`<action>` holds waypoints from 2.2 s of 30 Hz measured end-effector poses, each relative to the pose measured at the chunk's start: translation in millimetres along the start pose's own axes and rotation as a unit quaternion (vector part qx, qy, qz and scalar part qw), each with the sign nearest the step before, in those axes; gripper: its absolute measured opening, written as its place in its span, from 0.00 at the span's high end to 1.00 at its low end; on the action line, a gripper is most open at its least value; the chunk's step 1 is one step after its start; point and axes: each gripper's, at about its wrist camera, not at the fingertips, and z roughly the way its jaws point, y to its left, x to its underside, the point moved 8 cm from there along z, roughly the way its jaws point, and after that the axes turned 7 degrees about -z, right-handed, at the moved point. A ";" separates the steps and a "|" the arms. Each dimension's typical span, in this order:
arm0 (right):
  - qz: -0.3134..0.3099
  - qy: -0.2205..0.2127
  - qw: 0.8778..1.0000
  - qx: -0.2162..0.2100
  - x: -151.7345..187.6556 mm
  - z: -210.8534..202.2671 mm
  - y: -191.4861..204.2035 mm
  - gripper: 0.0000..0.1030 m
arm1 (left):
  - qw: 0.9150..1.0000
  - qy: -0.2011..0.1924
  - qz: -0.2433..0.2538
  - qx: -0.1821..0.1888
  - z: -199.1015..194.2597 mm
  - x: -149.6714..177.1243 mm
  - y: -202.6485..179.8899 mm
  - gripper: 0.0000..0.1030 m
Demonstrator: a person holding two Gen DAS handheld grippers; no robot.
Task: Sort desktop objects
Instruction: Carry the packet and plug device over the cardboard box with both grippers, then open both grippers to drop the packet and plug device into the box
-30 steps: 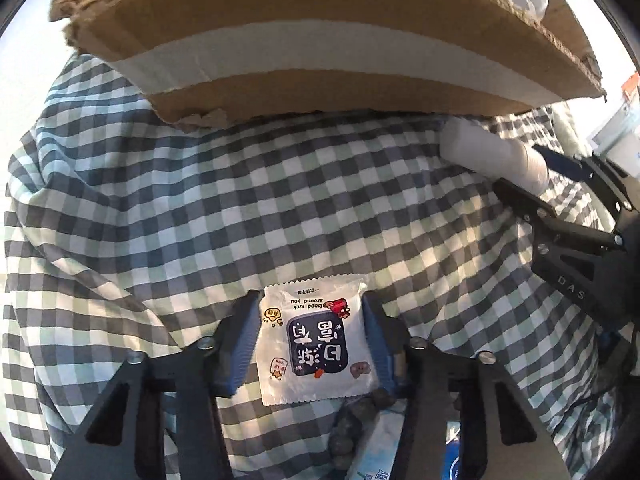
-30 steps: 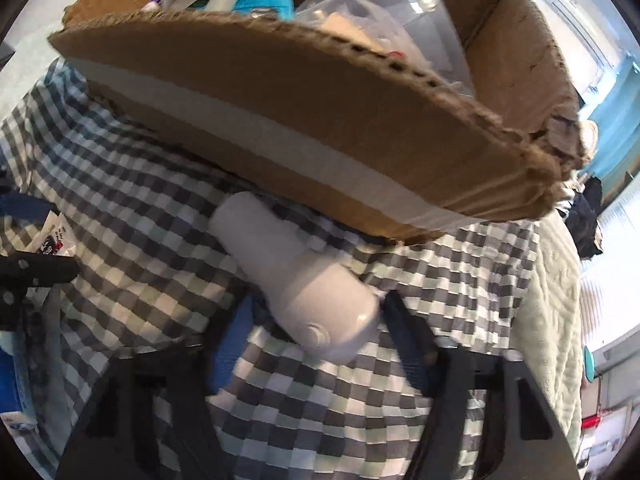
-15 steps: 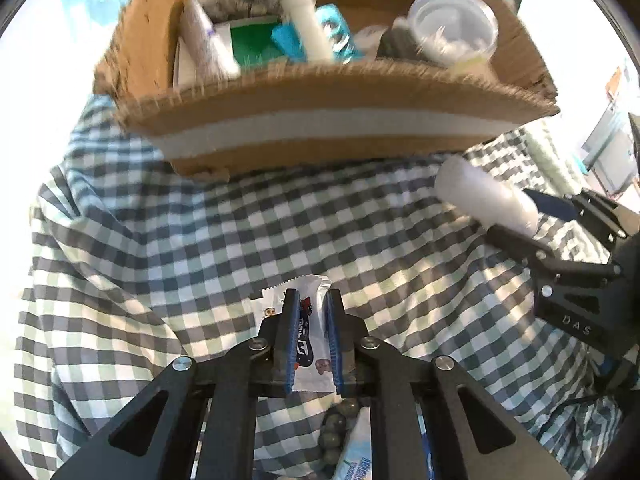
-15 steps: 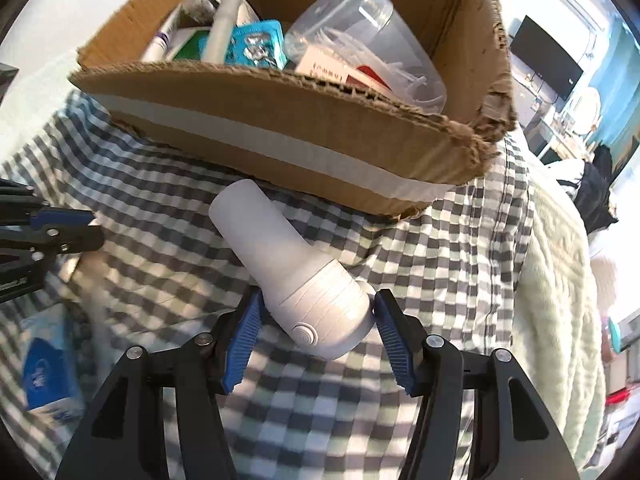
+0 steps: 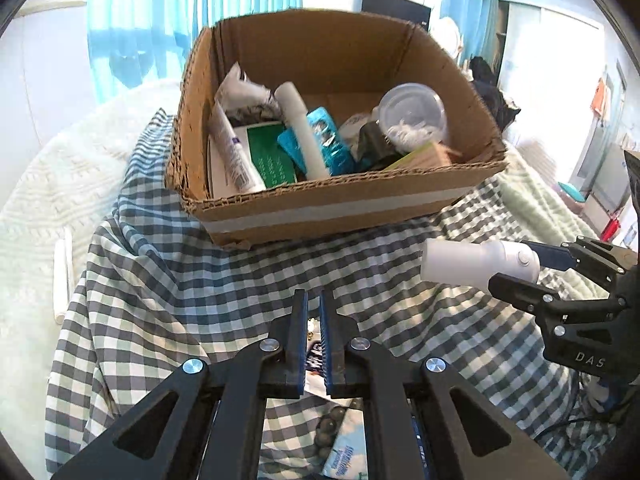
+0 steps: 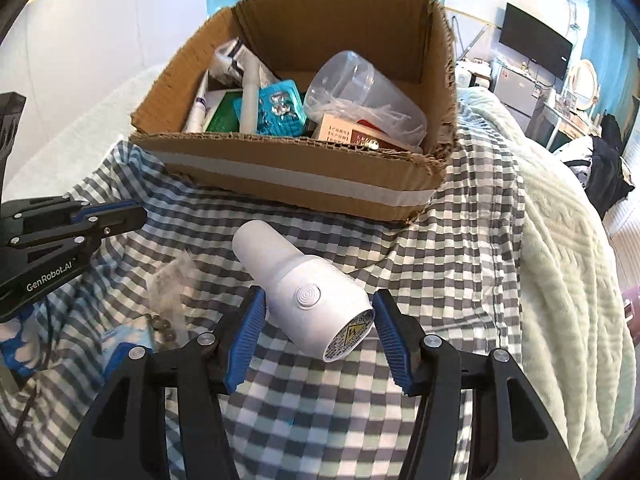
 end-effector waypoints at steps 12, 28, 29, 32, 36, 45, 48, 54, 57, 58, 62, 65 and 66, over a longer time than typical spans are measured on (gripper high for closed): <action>0.076 -0.095 0.992 -0.021 -5.9 -53.5 -14.8 0.47 | 0.992 0.120 0.023 0.008 57.5 35.1 -18.5 0.25; 0.099 -0.249 0.962 -0.049 -51.6 -140.3 -16.3 0.47 | 0.995 0.093 0.025 0.031 45.1 28.3 -25.7 0.96; 0.100 -0.254 0.961 -0.048 -53.3 -143.9 -16.7 0.47 | 0.996 0.080 0.025 0.030 41.2 23.1 -25.3 0.96; 0.103 -0.271 0.956 -0.041 -60.1 -154.9 -17.7 0.47 | 0.998 0.047 0.017 0.036 21.6 11.0 -25.7 0.96; 0.105 -0.297 0.948 -0.032 -72.3 -175.0 -22.8 0.48 | 0.999 0.015 0.015 0.048 0.6 -6.0 -31.1 0.96; 0.102 -0.297 0.949 -0.022 -92.4 -173.8 -30.5 0.56 | 0.996 -0.033 -0.009 0.088 -30.4 -47.9 -41.9 0.96; 0.098 -0.289 0.952 -0.022 -99.1 -160.8 -30.9 0.57 | 0.994 -0.055 -0.005 0.089 -48.5 -66.9 -36.8 0.96; 0.085 -0.294 0.952 -0.014 -120.4 -155.8 -36.0 0.57 | 0.993 -0.089 0.000 0.078 -50.9 -111.5 -33.2 0.96; 0.085 -0.299 0.950 -0.010 -133.6 -152.1 -41.5 0.57 | 0.992 -0.102 0.007 0.073 -44.5 -129.3 -35.2 0.96; 0.084 -0.300 0.950 -0.008 -137.8 -149.1 -43.9 0.57 | 0.992 -0.106 0.010 0.070 -41.5 -135.2 -36.1 0.96; 0.085 -0.301 0.950 -0.004 -152.0 -135.4 -52.2 0.57 | 0.991 -0.113 0.019 0.066 -25.0 -149.5 -39.3 0.96; 0.087 -0.295 0.951 0.001 -161.3 -117.4 -57.2 0.57 | 0.992 -0.113 0.025 0.059 -5.7 -156.0 -39.6 0.96; 0.088 -0.293 0.952 0.003 -164.1 -110.5 -59.1 0.57 | 0.992 -0.113 0.026 0.058 -1.1 -157.0 -38.9 0.96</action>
